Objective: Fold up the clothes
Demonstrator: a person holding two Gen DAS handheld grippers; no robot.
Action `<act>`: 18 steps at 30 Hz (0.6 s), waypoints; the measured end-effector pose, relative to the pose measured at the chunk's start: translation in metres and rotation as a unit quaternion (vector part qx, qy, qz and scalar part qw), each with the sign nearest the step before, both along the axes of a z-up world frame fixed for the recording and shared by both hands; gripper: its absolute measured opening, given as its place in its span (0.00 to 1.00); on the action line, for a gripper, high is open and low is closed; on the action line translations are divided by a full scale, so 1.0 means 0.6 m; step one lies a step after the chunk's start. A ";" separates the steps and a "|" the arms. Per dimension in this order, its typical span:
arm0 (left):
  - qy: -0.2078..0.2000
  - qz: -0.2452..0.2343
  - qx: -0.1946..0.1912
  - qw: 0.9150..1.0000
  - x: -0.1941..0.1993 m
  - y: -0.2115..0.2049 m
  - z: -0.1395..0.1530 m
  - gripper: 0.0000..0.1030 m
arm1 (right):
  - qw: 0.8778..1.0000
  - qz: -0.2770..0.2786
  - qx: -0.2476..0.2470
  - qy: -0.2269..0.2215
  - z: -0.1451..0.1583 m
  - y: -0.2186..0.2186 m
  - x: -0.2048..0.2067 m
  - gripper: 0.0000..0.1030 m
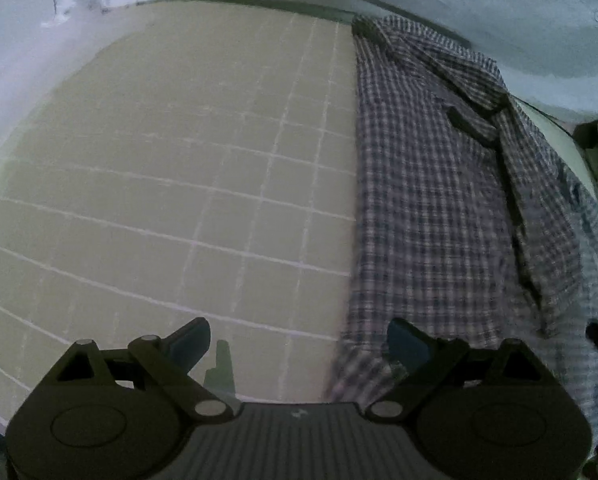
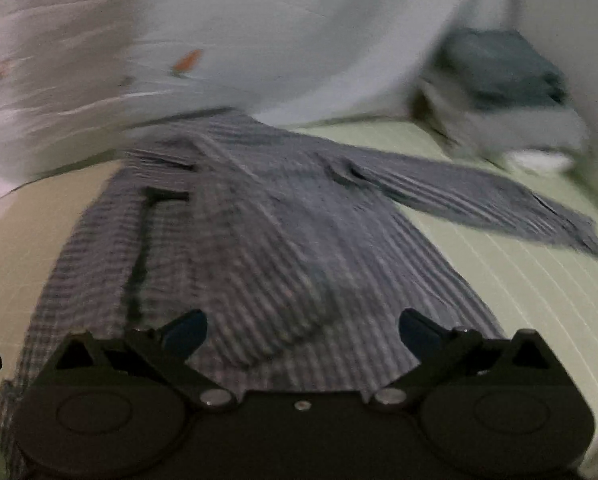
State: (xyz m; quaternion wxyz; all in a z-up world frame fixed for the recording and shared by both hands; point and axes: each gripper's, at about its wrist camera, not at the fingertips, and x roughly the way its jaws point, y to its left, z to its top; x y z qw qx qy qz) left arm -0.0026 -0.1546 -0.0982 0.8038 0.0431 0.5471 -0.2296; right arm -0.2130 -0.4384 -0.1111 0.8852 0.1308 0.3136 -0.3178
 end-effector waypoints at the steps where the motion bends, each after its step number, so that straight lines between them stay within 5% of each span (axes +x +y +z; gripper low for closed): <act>1: 0.001 -0.005 -0.003 1.000 -0.002 -0.010 0.001 0.92 | 1.000 -0.010 0.001 0.004 0.004 0.000 -0.009 1.00; 9: -0.029 -0.044 -0.001 0.999 -0.051 -0.121 0.015 0.92 | 0.995 -0.104 0.008 0.009 0.002 -0.084 -0.093 1.00; 14: -0.049 -0.018 -0.005 0.999 -0.086 -0.232 0.013 0.92 | 0.993 -0.108 0.011 0.036 -0.026 -0.185 -0.122 1.00; 18: -0.042 0.008 -0.047 0.998 -0.128 -0.319 0.008 0.92 | 0.995 -0.081 0.010 0.052 -0.035 -0.293 -0.141 1.00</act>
